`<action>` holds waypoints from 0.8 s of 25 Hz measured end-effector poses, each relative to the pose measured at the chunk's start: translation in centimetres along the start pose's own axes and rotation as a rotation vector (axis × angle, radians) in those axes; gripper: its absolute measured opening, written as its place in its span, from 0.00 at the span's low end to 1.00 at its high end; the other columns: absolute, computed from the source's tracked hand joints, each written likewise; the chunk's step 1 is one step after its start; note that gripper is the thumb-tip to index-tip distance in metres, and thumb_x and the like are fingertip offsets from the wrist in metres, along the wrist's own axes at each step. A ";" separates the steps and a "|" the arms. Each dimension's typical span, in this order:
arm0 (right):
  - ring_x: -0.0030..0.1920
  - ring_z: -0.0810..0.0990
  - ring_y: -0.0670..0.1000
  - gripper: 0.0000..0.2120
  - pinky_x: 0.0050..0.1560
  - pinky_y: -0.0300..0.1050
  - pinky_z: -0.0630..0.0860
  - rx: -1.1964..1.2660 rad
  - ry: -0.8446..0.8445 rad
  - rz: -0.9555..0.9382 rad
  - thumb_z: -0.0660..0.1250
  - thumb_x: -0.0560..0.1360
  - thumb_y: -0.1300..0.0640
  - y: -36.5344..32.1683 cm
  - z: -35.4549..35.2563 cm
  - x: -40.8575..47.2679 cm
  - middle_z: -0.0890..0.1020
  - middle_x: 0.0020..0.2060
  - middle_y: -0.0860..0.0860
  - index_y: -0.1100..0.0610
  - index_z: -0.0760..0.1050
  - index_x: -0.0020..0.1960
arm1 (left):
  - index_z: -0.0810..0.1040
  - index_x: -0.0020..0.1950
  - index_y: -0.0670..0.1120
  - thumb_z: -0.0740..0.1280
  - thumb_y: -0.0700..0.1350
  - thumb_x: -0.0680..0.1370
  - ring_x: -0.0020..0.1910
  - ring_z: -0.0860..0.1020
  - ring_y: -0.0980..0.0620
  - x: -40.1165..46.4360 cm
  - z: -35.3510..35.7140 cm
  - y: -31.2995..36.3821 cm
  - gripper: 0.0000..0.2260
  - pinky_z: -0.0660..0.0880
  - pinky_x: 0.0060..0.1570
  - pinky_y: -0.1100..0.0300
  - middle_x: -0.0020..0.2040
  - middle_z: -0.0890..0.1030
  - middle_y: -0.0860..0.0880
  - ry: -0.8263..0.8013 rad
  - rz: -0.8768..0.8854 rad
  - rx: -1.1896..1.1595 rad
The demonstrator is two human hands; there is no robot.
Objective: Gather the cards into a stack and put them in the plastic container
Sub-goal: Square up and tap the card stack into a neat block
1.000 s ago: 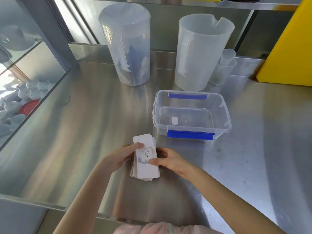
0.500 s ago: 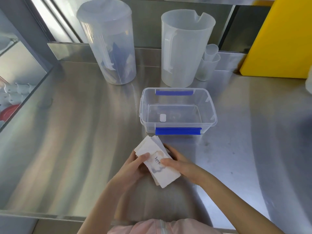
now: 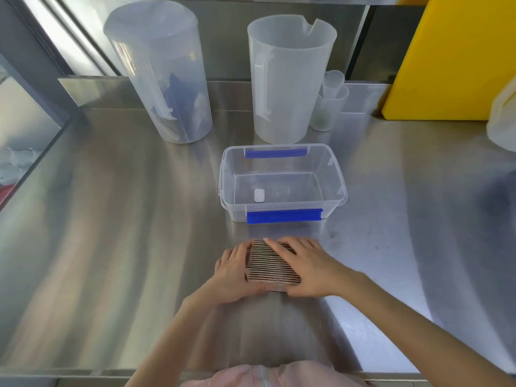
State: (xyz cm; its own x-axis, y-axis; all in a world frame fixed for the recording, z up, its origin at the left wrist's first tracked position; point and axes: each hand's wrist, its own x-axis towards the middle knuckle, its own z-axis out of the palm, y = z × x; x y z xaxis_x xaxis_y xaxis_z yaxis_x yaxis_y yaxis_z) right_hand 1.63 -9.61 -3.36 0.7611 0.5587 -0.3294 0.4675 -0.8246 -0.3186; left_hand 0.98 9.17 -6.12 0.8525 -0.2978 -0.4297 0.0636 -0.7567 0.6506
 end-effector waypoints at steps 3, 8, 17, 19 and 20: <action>0.74 0.53 0.53 0.42 0.74 0.46 0.43 -0.052 0.060 -0.012 0.64 0.71 0.45 0.1 1.2 -0.1 0.55 0.74 0.52 0.49 0.41 0.75 | 0.49 0.74 0.53 0.67 0.64 0.57 0.71 0.60 0.49 0.1 0.7 -0.1 0.50 0.56 0.70 0.51 0.72 0.63 0.54 0.025 0.016 -0.012; 0.74 0.47 0.42 0.40 0.73 0.42 0.47 0.550 0.248 0.177 0.65 0.72 0.43 1.6 1.3 -1.8 0.48 0.72 0.38 0.41 0.39 0.71 | 0.50 0.73 0.54 0.68 0.63 0.61 0.71 0.59 0.49 0.2 0.9 -0.9 0.46 0.54 0.72 0.49 0.73 0.63 0.53 0.038 0.041 -0.007; 0.72 0.56 0.48 0.55 0.75 0.51 0.56 0.708 0.223 0.351 0.74 0.64 0.46 1.8 5.5 -3.0 0.61 0.71 0.44 0.47 0.34 0.73 | 0.40 0.71 0.61 0.65 0.67 0.59 0.71 0.57 0.52 0.0 1.9 -1.1 0.48 0.52 0.71 0.55 0.67 0.62 0.60 0.059 0.061 -0.093; 0.71 0.59 0.48 0.52 0.73 0.48 0.58 0.713 0.329 0.365 0.73 0.66 0.47 1.3 5.7 -2.8 0.63 0.71 0.47 0.50 0.39 0.75 | 0.38 0.72 0.58 0.66 0.65 0.61 0.71 0.57 0.53 -0.1 2.6 -0.6 0.49 0.51 0.70 0.57 0.64 0.59 0.63 0.110 0.079 -0.112; 0.71 0.60 0.48 0.51 0.72 0.45 0.58 0.704 0.360 0.365 0.73 0.66 0.47 1.2 5.8 -2.8 0.64 0.71 0.47 0.51 0.41 0.75 | 0.37 0.70 0.59 0.65 0.66 0.60 0.71 0.56 0.54 -0.1 3.0 -0.5 0.48 0.51 0.69 0.59 0.65 0.58 0.64 0.132 0.093 -0.117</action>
State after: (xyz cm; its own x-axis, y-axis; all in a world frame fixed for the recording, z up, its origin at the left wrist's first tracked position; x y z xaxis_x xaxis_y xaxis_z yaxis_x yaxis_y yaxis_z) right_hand -2.59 -11.67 -7.97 0.9608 0.1101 -0.2544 -0.1293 -0.6337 -0.7627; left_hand -0.71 7.87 -8.26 0.9177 -0.2787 -0.2832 0.0343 -0.6545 0.7553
